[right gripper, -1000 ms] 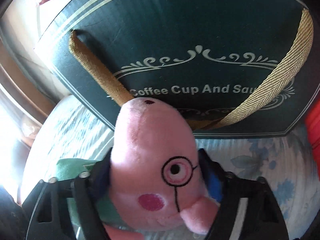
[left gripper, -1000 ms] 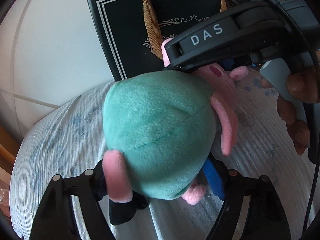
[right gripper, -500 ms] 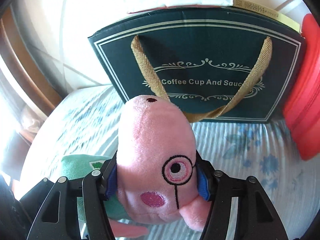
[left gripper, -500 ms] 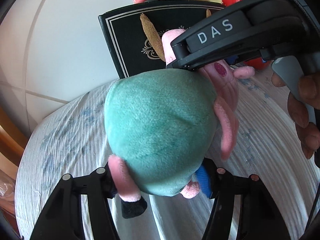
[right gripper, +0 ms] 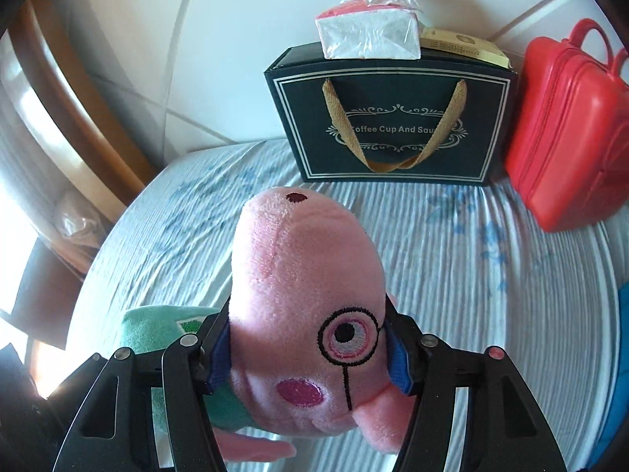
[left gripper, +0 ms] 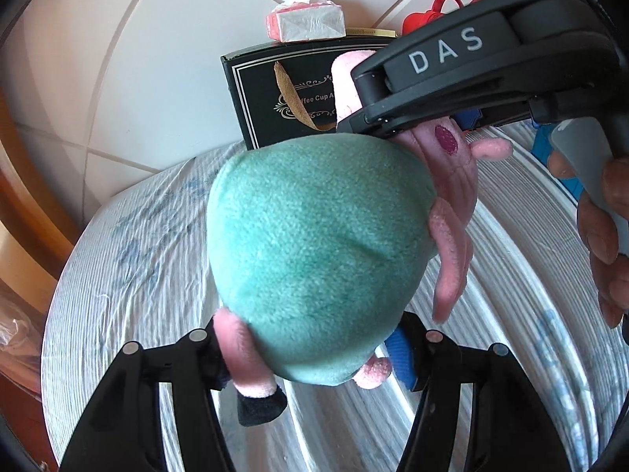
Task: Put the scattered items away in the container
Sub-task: 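Lift the pig plush with both tools and carry it toward the blue crate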
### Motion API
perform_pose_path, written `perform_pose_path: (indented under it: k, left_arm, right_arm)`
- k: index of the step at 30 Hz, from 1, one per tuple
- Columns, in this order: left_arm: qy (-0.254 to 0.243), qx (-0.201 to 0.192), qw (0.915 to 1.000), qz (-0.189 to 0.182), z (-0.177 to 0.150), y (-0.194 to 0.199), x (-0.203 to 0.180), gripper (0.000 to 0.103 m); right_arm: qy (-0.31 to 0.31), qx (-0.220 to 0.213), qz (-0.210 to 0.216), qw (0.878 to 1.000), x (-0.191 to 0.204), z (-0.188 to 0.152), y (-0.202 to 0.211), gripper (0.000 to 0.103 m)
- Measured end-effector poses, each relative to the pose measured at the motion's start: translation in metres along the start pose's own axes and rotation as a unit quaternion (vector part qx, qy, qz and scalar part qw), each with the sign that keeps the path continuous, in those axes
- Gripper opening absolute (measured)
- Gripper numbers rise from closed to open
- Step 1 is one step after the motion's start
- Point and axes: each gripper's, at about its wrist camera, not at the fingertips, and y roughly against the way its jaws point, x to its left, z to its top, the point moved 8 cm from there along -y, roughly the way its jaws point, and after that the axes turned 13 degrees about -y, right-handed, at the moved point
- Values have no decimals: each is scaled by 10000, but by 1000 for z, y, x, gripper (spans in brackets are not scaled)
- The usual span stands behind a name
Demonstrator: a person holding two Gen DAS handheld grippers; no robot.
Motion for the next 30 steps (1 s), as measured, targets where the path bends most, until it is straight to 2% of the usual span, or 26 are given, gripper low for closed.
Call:
perform_pose_path:
  k: [7, 10, 19, 26, 30]
  left_arm:
    - [169, 158, 9997, -99, -20, 61, -25, 60]
    - [232, 217, 9994, -111, -25, 85, -29, 60]
    - [208, 369, 9991, 6, -33, 160, -48, 60]
    - [241, 264, 9993, 52, -35, 220, -65, 60]
    - [163, 155, 9995, 199, -33, 254, -73, 60]
  right_arm:
    - [-77, 123, 9, 9999, 19, -39, 48, 62]
    - [-75, 120, 57, 9999, 21, -57, 82, 62]
    - [-5, 108, 255, 9996, 40, -95, 158, 62]
    - [82, 7, 387, 9992, 50, -122, 223, 63]
    - [105, -129, 484, 9987, 55, -134, 262, 63]
